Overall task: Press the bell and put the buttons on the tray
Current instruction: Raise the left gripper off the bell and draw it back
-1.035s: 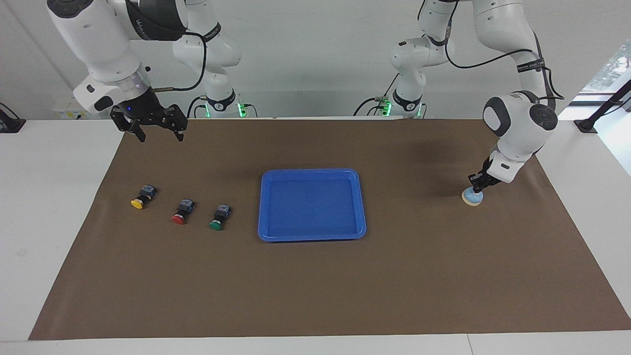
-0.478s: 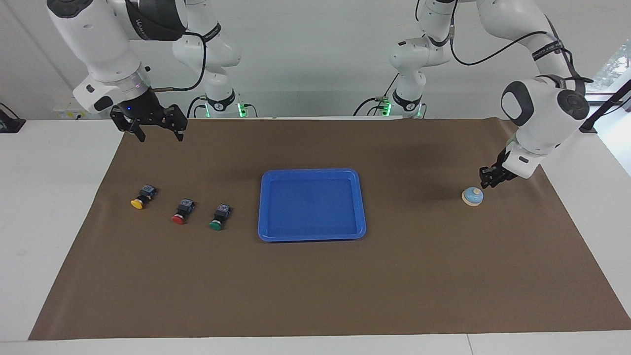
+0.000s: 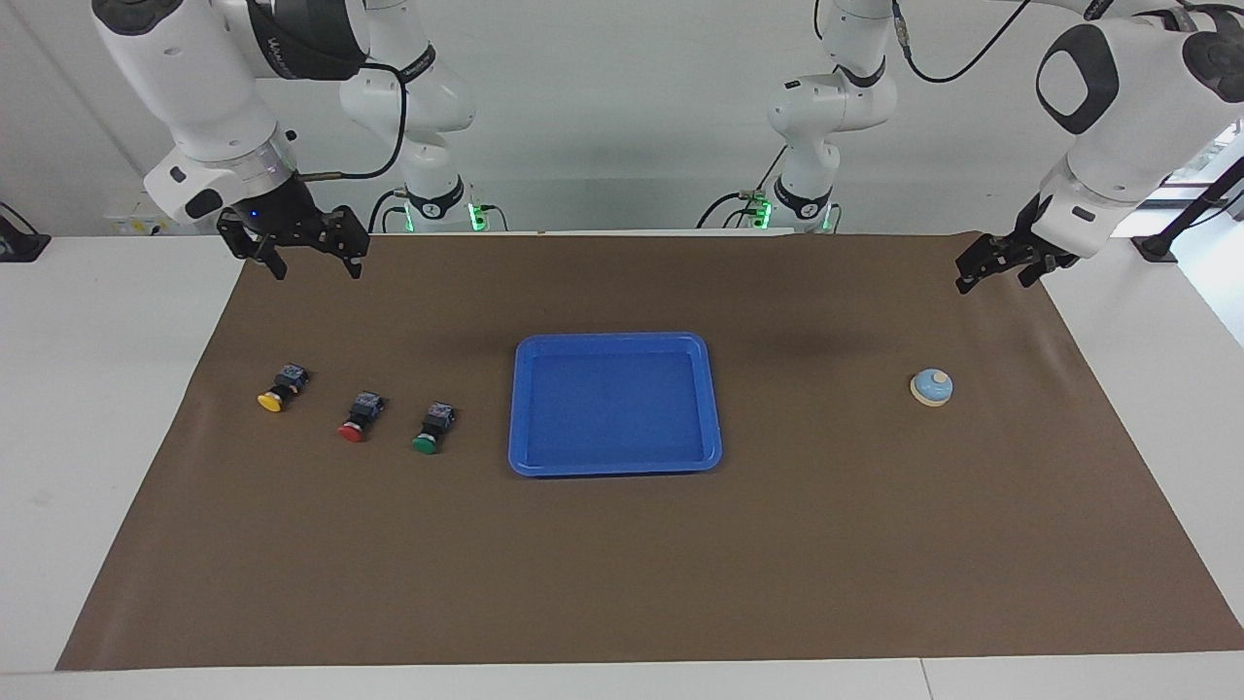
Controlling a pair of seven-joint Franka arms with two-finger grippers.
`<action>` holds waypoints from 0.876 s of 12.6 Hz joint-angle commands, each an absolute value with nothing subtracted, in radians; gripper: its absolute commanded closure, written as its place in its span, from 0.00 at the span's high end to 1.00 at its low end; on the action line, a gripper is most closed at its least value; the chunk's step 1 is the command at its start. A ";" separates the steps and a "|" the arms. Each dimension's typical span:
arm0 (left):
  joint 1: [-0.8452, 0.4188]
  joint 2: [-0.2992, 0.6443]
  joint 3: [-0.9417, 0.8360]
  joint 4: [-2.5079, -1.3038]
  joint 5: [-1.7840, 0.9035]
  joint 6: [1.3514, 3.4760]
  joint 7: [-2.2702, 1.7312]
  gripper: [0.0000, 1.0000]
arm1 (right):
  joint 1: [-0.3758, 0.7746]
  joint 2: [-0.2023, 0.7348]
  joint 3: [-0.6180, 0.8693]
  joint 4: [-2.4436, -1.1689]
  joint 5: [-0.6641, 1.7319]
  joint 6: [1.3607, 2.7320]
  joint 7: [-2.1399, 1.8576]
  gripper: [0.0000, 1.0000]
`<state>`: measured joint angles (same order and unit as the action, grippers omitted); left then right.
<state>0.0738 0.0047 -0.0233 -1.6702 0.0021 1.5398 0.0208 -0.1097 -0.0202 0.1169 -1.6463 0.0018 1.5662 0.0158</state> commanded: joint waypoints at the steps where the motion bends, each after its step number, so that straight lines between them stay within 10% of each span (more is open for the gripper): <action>1: 0.054 0.011 -0.040 -1.654 0.005 1.485 0.005 1.00 | -0.110 -0.034 0.115 -1.652 -0.006 1.549 0.023 1.00; 11: 0.005 0.012 -0.026 -1.652 -0.014 1.465 0.005 1.00 | -0.110 -0.034 0.115 -1.652 -0.006 1.549 0.025 1.00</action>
<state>0.0192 0.0098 -0.0433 -1.6676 -0.0007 1.4918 0.0166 -0.1097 -0.0202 0.1169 -1.6463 0.0018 1.5662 0.0158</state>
